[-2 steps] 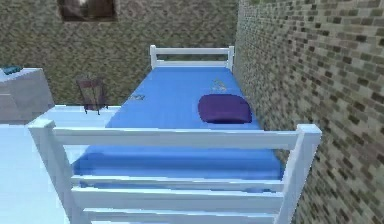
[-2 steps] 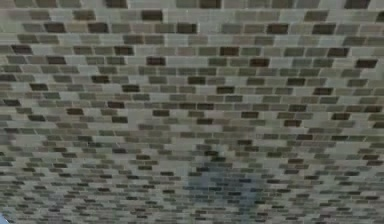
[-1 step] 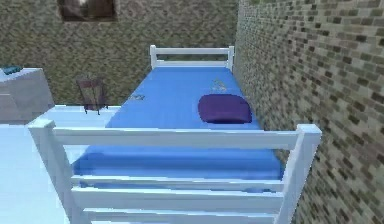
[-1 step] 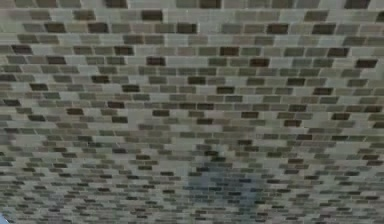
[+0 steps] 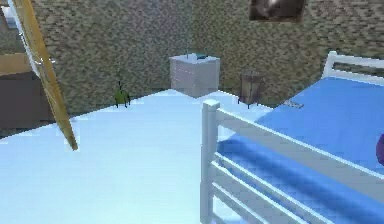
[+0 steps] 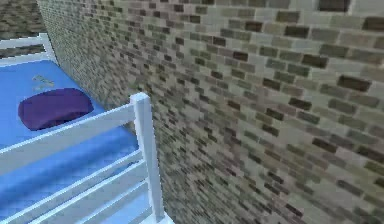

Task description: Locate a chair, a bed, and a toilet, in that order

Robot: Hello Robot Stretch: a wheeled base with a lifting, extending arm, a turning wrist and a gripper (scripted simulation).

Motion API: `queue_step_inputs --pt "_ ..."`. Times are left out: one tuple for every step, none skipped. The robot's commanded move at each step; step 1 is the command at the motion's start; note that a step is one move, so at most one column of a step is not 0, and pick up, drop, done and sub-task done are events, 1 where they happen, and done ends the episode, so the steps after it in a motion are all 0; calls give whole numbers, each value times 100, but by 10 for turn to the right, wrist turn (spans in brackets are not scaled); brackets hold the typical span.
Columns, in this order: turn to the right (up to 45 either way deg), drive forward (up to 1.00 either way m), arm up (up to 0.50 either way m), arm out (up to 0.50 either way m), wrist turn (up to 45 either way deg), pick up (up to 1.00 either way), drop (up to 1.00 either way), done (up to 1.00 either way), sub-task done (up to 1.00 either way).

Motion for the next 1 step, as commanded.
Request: queue_step_inputs --pt "-450 0 0 0 0 0 0 0 0"
